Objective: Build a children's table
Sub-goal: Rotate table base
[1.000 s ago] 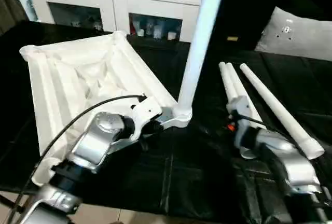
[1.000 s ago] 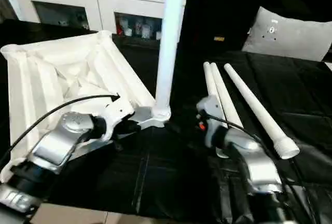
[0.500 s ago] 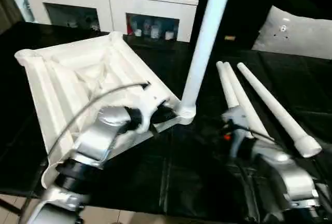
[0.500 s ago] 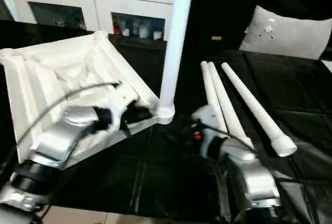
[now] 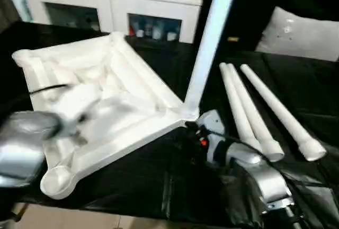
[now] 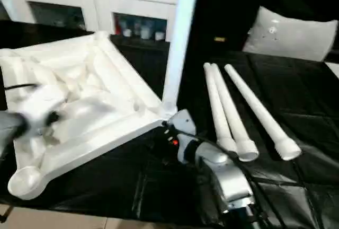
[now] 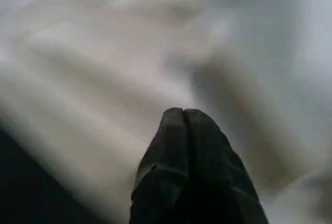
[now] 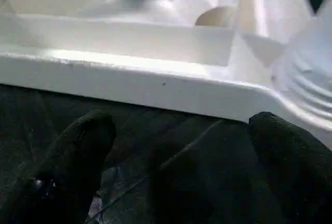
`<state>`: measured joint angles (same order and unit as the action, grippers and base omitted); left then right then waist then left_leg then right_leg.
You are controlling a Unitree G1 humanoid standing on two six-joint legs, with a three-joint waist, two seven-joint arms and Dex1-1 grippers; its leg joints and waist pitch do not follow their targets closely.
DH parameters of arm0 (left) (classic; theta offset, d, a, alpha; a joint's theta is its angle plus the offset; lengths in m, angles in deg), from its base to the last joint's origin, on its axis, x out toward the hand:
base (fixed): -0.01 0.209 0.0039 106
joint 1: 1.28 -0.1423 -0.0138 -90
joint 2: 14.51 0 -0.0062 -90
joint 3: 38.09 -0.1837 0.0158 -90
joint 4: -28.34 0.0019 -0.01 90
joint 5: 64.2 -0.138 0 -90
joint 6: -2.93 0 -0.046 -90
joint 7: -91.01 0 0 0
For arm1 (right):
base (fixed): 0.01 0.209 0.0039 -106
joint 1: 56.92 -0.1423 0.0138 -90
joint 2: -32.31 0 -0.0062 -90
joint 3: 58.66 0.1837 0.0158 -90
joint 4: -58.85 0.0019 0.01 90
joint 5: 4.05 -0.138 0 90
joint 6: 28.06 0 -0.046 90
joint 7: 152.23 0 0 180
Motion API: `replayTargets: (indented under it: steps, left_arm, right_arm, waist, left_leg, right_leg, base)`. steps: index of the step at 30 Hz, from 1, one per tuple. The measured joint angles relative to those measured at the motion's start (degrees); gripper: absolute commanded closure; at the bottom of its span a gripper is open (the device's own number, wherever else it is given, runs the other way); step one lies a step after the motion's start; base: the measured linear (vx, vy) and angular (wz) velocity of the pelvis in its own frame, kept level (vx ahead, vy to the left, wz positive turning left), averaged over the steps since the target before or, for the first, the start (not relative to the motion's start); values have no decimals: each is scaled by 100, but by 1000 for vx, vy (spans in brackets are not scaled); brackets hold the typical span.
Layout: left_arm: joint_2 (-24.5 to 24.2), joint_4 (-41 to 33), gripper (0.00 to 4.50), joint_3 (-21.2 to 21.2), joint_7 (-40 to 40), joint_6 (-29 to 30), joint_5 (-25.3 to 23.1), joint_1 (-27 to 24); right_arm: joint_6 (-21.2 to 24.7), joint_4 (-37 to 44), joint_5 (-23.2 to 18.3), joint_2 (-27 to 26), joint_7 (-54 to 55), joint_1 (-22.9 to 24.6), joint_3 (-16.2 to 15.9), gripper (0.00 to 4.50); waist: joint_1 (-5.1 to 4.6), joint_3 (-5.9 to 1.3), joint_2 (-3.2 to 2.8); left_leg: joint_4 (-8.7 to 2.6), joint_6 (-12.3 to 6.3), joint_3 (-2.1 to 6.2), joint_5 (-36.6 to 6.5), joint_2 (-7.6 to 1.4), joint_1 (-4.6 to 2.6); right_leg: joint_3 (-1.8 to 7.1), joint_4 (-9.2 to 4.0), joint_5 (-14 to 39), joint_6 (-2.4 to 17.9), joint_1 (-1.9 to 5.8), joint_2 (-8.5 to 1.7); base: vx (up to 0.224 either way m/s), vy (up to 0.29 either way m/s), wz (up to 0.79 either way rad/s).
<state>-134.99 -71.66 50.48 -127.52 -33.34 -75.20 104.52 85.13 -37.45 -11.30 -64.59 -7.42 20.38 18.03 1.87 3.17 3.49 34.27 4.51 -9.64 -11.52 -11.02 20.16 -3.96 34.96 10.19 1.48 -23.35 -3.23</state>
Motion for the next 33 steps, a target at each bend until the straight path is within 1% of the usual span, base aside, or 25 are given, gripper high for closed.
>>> replayTargets:
  steps: [2,3,7,10,12,14,17,19,21,23,27,29,30,31,33]
  left_arm:
    - [-94,14,447,49,81,-15,-66,-48]
    - [-144,24,447,45,136,-30,-114,-108]
    - [-255,120,447,31,203,-33,-245,-272]
    - [-310,94,447,-49,55,-6,-204,-392]
    - [-318,42,447,-212,-142,20,-75,-474]
    - [-394,-69,447,-473,-412,43,70,-620]
    - [-724,-541,447,-752,-916,165,313,-789]
    - [-784,-813,447,-862,-1177,212,459,-855]
    - [-855,-935,447,-875,-1383,228,569,-888]
    - [-918,-1189,447,-962,-1760,169,858,-935]
    - [-769,-1471,447,-1128,-2172,79,1308,-955]
    - [-492,-1497,447,-1221,-2282,1,1482,-904]
    - [-275,-1494,447,-1292,-2329,-73,1597,-828]
    - [53,-1434,447,-1397,-2360,-189,1668,-694]
    - [433,-1303,447,-1551,-2363,-398,1760,-505]
  right_arm:
    - [0,-64,31,-82,24,-69,-87,0]
    - [-1,-77,61,-116,44,-88,-110,0]
    - [-9,-215,129,-109,158,-117,-117,0]
    - [-42,-536,155,-178,247,-258,-117,0]
    - [-118,-722,231,-239,305,-368,-121,0]
    - [-188,-993,320,-340,395,-546,-131,0]
    - [-348,-1472,380,-423,545,-786,-134,0]
    - [-385,-1646,451,-443,657,-889,-123,0]
    - [-392,-1764,472,-456,707,-941,-123,0]
    - [-471,-1929,485,-442,752,-1034,-92,0]
    - [-566,-2088,526,-385,790,-1104,-12,0]
    - [-597,-2150,568,-320,835,-1163,43,0]
    - [-612,-2204,574,-259,872,-1190,111,0]
    - [-629,-2271,586,-191,922,-1224,182,0]
    - [-635,-2347,597,-127,999,-1270,263,0]
  waist:
    - [21,-4,5]
    - [16,-5,7]
    - [9,-8,12]
    - [-6,-7,10]
    - [-9,-4,4]
    - [-13,-4,5]
    - [-25,-4,4]
    - [-22,-4,-6]
    - [-9,-8,0]
    - [-2,-7,-1]
    - [-35,-16,13]
    - [-46,-13,8]
    - [-44,-14,9]
    - [-29,-14,10]
    - [-20,-13,9]
  left_leg:
    - [2,0,0,0,1,-2]
    - [4,0,0,0,1,-4]
    - [6,0,1,0,1,-6]
    - [6,1,1,0,1,-9]
    - [5,1,1,0,1,-9]
    - [5,1,1,0,0,-9]
    - [4,1,1,0,-1,-9]
    - [4,1,-2,0,3,-11]
    - [4,2,-1,0,2,-10]
    - [5,1,-1,0,6,-9]
    - [6,1,-4,0,8,-12]
    - [7,2,-5,1,8,-11]
    - [8,5,-5,2,7,-11]
    - [11,5,-4,3,6,-11]
    - [19,6,-4,4,5,-10]
  right_leg:
    - [0,0,0,-1,3,-2]
    - [1,0,0,-1,5,-2]
    - [2,1,0,0,7,-2]
    - [3,3,-1,1,8,-2]
    - [3,3,-1,2,6,-2]
    - [3,5,-2,4,6,-1]
    - [3,7,-10,16,4,0]
    - [9,6,-9,16,6,-2]
    - [6,9,-9,15,6,-1]
    - [8,5,-7,12,9,-5]
    - [13,6,-8,13,9,-5]
    - [12,8,-8,13,9,-5]
    - [12,11,-8,13,9,-4]
    - [12,12,-8,13,9,-4]
    - [12,18,-9,12,8,-4]
  base:
    - [0,0,0]
    - [0,0,0]
    - [0,0,0]
    - [0,0,0]
    - [0,0,0]
    - [0,0,0]
    - [0,0,0]
    - [0,0,0]
    - [0,0,0]
    - [0,0,0]
    - [0,0,0]
    - [0,0,0]
    - [0,0,0]
    - [0,0,0]
    - [0,0,0]
